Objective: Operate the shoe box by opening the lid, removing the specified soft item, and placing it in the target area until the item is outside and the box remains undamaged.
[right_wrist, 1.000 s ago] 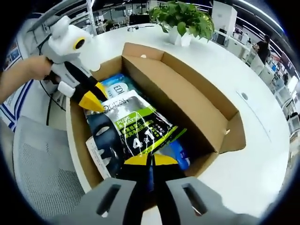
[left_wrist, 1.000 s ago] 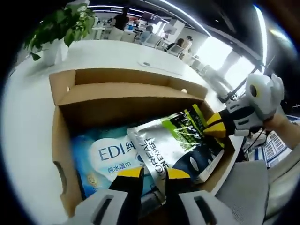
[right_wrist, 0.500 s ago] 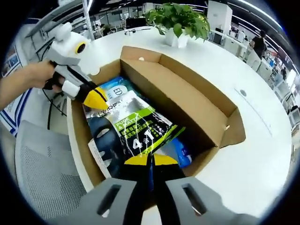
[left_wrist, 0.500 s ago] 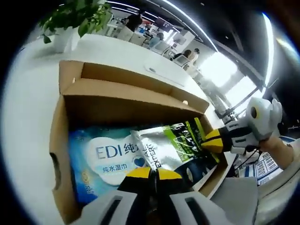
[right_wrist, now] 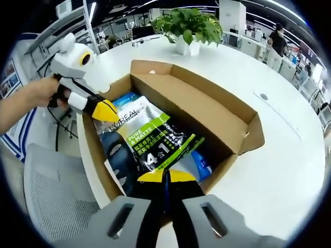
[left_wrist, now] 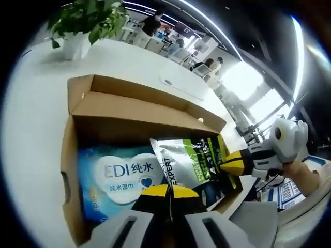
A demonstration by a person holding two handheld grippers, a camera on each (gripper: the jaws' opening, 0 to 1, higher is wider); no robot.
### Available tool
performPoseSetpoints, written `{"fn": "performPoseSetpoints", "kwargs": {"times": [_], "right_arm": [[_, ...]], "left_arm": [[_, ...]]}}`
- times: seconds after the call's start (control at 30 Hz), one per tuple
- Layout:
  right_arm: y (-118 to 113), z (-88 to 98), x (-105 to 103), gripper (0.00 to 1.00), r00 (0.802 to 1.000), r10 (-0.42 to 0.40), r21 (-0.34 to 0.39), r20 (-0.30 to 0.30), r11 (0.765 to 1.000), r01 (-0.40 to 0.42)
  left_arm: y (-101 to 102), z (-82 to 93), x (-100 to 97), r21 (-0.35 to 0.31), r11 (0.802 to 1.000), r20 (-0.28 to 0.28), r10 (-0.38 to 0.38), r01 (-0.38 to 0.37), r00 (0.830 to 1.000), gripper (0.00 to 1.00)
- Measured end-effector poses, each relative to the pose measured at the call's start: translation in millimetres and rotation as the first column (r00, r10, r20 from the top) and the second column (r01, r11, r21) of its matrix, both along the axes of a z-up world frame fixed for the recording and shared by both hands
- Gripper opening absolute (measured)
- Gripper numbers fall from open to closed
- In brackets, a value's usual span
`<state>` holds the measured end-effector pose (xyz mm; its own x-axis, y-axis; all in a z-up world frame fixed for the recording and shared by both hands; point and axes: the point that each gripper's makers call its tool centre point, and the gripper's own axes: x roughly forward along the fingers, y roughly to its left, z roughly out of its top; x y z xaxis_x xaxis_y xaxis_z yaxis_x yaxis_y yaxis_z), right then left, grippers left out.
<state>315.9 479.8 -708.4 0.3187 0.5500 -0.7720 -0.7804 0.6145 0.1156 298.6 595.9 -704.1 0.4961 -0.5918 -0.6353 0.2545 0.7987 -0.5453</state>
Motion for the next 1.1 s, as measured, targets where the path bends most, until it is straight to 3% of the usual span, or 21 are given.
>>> {"fn": "performPoseSetpoints", "kwargs": {"times": [0.63,1.1], "right_arm": [[-32.9,36.3,11.6,0.00,0.994,-0.110,0.098,0.004,0.989,0.109],[-75.0,47.7,14.2,0.00,0.981,-0.195,0.108,-0.009,0.975,0.195]], "left_arm": [[-32.4,42.1,11.9,0.038,0.998,0.079,-0.043,0.040,0.996,0.00],[-72.1,54.8,15.6,0.061,0.993,0.101,-0.108,0.102,0.989,0.00]]}}
